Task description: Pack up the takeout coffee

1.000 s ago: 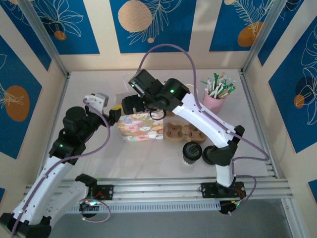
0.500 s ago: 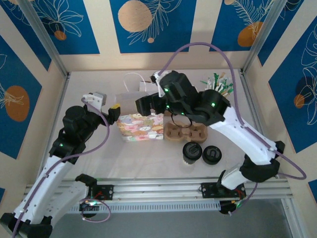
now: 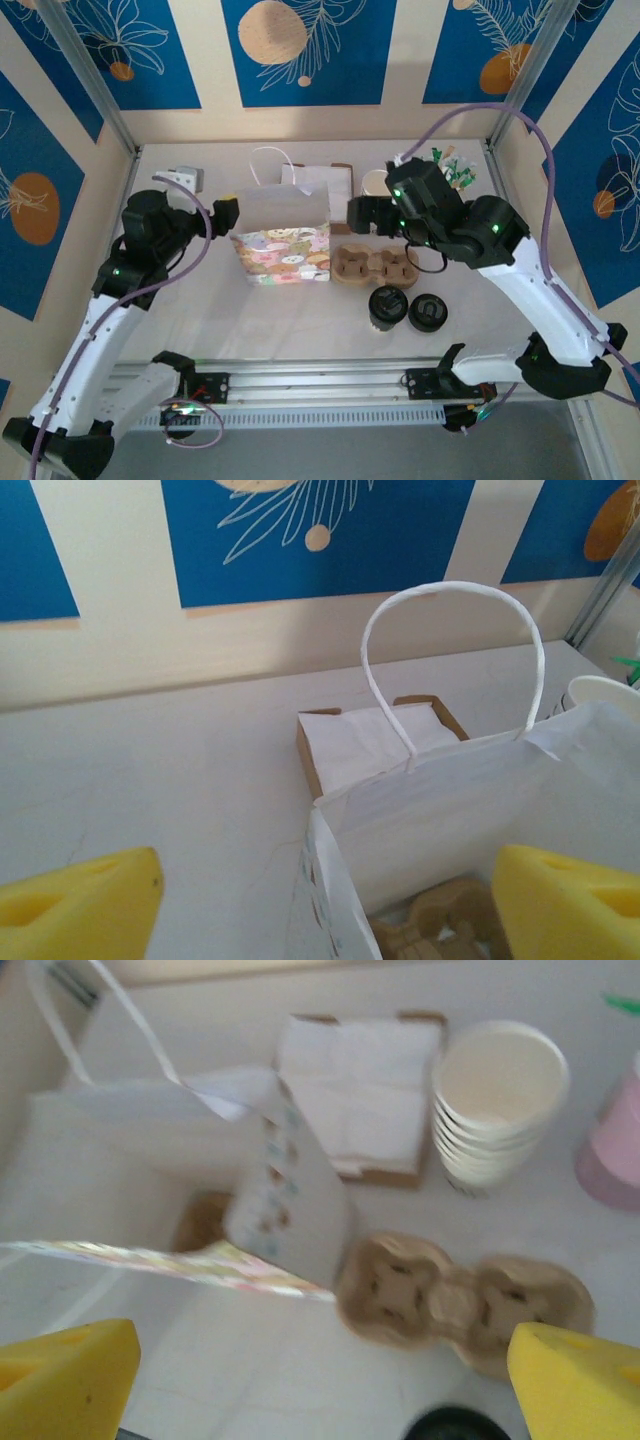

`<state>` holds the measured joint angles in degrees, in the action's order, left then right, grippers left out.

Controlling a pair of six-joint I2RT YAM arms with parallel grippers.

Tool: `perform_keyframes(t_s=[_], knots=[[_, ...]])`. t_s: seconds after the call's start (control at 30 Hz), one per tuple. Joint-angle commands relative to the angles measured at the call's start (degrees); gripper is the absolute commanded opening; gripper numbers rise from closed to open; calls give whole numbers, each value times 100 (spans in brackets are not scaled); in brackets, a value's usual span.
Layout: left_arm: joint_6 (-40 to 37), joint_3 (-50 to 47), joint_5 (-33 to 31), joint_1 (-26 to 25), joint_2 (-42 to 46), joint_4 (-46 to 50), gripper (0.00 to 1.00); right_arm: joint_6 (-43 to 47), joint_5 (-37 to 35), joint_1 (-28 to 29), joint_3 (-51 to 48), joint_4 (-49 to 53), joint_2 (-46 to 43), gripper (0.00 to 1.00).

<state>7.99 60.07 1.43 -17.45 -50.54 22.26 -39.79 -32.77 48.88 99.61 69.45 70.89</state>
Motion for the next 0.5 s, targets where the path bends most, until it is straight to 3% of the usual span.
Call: perform_keyframes(t_s=[0.0,0.17,0.37,0.47], knots=[[362,419,297,79,-175,763,90,-795,47,-151,-500,695,-279,93],[770,727,94,110,-424,1429,99,-1241,260,-265,-1124,959,-527,92],[710,483,-246,218,-36,1284,100,-1543,697,-240,-1581,1194,-465,91],[739,403,-281,373,142,1285,100,-1716,577,-74,-1604,1468,-386,91]])
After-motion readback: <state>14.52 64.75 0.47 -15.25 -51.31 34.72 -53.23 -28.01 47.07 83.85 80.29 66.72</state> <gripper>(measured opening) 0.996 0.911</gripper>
